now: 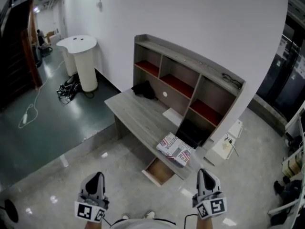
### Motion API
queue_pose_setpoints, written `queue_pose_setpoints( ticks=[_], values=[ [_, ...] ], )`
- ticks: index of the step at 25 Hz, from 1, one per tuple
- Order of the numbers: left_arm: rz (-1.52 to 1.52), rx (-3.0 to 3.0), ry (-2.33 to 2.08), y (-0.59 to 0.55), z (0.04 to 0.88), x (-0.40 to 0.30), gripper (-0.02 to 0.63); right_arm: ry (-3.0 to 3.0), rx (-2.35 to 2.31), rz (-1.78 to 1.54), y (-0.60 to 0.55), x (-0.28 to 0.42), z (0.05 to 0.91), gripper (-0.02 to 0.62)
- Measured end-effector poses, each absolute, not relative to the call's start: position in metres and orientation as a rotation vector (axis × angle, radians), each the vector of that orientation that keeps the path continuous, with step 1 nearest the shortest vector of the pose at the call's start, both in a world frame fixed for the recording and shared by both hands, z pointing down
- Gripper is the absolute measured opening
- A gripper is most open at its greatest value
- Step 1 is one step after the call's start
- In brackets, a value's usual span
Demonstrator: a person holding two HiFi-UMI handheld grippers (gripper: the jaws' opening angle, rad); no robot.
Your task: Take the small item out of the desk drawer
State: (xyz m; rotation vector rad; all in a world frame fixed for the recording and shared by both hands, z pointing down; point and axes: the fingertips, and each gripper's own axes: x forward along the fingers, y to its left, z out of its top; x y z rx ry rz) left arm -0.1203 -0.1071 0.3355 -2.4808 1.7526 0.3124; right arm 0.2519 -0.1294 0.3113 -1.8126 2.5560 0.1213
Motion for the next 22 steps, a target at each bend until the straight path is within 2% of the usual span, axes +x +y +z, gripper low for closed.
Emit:
queue_pose_setpoints(
  ticks=[22],
  values=[
    [0.338,-2.558,1.689,-0.093,0.331,-0.140,0.017,2.603,-1.816,0.157,-0.106,0.204,0.293,0.025]
  ],
)
